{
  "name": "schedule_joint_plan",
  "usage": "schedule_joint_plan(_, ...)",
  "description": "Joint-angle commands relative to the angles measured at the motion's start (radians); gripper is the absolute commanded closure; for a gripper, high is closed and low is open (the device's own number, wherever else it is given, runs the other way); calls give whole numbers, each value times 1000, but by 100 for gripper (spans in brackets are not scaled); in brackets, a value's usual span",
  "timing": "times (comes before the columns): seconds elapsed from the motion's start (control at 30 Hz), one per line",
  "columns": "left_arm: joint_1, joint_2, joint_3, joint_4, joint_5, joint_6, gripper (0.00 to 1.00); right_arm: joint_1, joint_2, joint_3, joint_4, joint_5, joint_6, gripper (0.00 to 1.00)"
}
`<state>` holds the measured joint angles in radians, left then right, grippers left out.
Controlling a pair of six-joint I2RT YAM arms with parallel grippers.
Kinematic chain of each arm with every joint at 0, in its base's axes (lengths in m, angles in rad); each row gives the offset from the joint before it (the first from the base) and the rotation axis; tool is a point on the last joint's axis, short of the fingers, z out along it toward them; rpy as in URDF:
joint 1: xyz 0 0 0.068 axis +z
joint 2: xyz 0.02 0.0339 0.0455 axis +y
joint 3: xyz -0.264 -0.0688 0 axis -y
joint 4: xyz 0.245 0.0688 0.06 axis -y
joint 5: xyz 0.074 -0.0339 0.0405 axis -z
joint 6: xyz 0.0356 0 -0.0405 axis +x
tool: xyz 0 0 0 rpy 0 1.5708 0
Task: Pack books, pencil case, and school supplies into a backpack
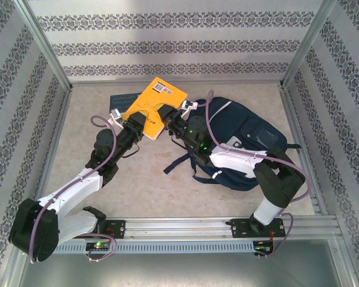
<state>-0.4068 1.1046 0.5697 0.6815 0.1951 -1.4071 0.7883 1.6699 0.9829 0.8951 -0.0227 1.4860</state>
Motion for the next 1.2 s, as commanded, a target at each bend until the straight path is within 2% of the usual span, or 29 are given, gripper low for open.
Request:
schedule_joint_plan(0.0, -14, 4, 41, 81, -16, -4, 73, 20, -6, 15, 95, 37, -32, 100)
schedule_joint_plan(0.1, -15, 7, 41, 88, -15, -8, 91, 22, -5, 11, 83, 42, -44, 100)
schedule_joint_plan(0.17, -14, -2, 36, 87, -18, -7, 100, 19, -15, 3, 66, 51, -69, 93)
schedule_joint_plan(0.2, -14, -8, 32, 79, -22, -5, 100, 18, -25, -2, 46, 53, -88, 88)
schedule_joint_plan(0.27, -15, -40, 25, 48, -33, 15, 100, 7, -55, -4, -39, 38, -148, 70)
schedule_joint_plan(0.37, -10, -109, 20, -40, -52, 76, 100, -17, -109, -31, -175, 58, -206, 51)
schedule_joint_plan(0.47, -3, -187, 26, -155, -65, 154, 100, -49, -171, -61, -339, 92, -268, 43)
schedule_joint_plan(0.73, 47, -283, 68, -441, 12, 292, 100, -144, -303, -27, -843, 152, -513, 38)
schedule_joint_plan(0.8, 53, -302, 97, -530, 20, 360, 100, -180, -317, -3, -949, 172, -579, 35)
schedule_joint_plan(0.9, 55, -302, 194, -731, 32, 507, 100, -249, -330, 3, -1015, 162, -627, 27)
schedule_joint_plan(0.93, 54, -299, 226, -792, 37, 547, 100, -275, -325, 10, -1041, 146, -629, 26)
schedule_joint_plan(1.03, 54, -273, 334, -976, 48, 663, 100, -368, -289, 31, -1100, 83, -610, 33)
schedule_joint_plan(1.17, 55, -249, 421, -1093, 84, 793, 100, -445, -205, 76, -1119, -8, -587, 44)
